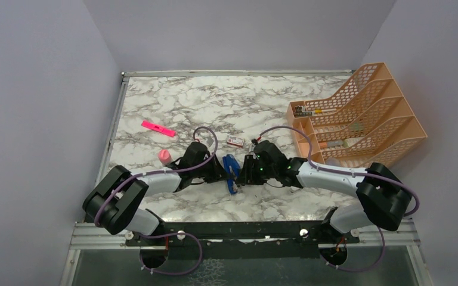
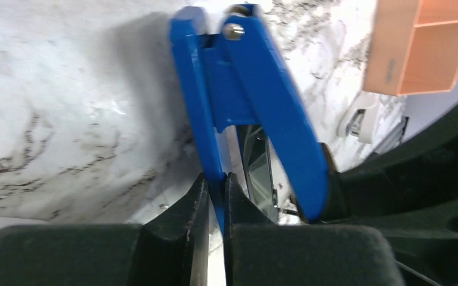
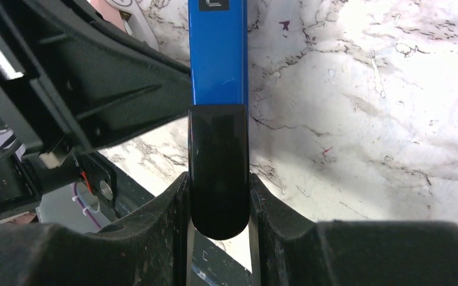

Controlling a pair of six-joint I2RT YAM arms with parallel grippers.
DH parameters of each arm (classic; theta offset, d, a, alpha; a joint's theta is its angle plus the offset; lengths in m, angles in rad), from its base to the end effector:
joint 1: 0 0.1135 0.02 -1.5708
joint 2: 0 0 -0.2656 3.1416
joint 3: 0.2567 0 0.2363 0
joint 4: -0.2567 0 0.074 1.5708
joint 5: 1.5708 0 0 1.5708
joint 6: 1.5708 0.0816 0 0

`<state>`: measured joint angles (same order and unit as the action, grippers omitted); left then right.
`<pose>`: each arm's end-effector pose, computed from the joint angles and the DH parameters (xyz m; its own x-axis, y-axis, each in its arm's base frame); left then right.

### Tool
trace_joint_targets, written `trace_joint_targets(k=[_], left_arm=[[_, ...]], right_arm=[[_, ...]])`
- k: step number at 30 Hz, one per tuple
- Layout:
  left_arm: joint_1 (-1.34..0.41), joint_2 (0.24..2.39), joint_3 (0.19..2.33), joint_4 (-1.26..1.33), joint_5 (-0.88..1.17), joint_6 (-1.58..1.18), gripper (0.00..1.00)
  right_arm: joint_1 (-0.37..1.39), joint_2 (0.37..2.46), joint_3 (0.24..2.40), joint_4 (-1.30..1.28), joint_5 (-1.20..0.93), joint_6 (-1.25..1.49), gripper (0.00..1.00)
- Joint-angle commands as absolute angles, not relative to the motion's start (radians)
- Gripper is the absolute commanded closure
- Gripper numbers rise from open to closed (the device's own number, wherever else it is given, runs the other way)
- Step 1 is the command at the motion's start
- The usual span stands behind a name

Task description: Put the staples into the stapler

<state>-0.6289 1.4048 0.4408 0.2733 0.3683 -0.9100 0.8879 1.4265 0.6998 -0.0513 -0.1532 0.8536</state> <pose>0.2022 -0.1834 0.1263 -0.9267 -0.2367 -0.2920 0.0678 0.6587 -0.7493 0.1813 0.2426 0.1608 -0.9206 0.0486 -0.3875 -0.2152 0.7648 0.6072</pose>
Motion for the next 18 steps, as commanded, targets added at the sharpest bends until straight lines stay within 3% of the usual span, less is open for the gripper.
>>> trace_joint_targets(k=[1, 11, 18], left_arm=[[-0.650, 1.431, 0.420, 0.309, 0.373, -0.878, 1.00], [-0.649, 1.469, 0.430, 0.255, 0.383, -0.769, 1.00], [-0.655, 1.479, 0.422, 0.276, 0.408, -0.724, 1.00]], right_arm=[[0.878, 1.372, 0.740, -0.013, -0.180, 0.855, 0.83], [0.769, 1.357, 0.894, -0.265, -0.155, 0.704, 0.81], [0.672, 1.362, 0.974, -0.283, -0.092, 0.614, 0.72]])
